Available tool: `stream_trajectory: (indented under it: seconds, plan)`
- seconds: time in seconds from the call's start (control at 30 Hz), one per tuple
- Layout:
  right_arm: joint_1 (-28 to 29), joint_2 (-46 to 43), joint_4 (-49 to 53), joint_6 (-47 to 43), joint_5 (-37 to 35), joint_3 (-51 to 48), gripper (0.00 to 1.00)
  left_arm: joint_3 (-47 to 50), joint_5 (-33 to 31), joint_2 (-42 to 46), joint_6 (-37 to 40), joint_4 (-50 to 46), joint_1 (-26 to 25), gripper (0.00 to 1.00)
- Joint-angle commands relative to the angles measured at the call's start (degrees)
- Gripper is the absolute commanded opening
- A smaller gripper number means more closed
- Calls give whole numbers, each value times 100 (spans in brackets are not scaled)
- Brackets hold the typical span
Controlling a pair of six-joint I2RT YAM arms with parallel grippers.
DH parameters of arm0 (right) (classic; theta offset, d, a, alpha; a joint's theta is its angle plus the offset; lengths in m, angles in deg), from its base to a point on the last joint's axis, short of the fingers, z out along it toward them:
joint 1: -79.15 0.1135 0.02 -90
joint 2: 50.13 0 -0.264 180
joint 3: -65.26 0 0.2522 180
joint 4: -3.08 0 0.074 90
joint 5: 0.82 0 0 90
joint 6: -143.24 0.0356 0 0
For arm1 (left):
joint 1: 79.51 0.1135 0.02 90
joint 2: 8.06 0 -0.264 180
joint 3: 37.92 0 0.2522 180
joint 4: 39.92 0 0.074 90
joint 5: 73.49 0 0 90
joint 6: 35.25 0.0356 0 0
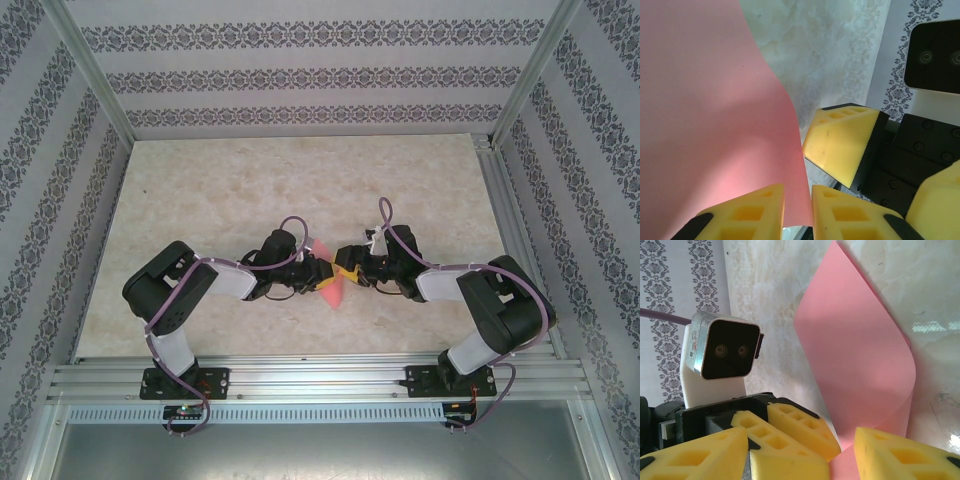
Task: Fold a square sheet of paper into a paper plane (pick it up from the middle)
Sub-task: Third fold the triangle at the center of the table.
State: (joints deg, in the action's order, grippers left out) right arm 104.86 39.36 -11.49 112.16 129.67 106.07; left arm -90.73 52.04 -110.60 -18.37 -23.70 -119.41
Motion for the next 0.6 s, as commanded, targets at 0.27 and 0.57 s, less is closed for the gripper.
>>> stream_trajectory:
  seconds: [0.27,0.57]
  plan:
    - [-62,-51,-130,14,110,-55,59,-12,-102,-57,77,255,-55,1]
    - [-181,-1115,2362,-1282,-365,340,58,-276,-203,366,1146,-1233,214,0]
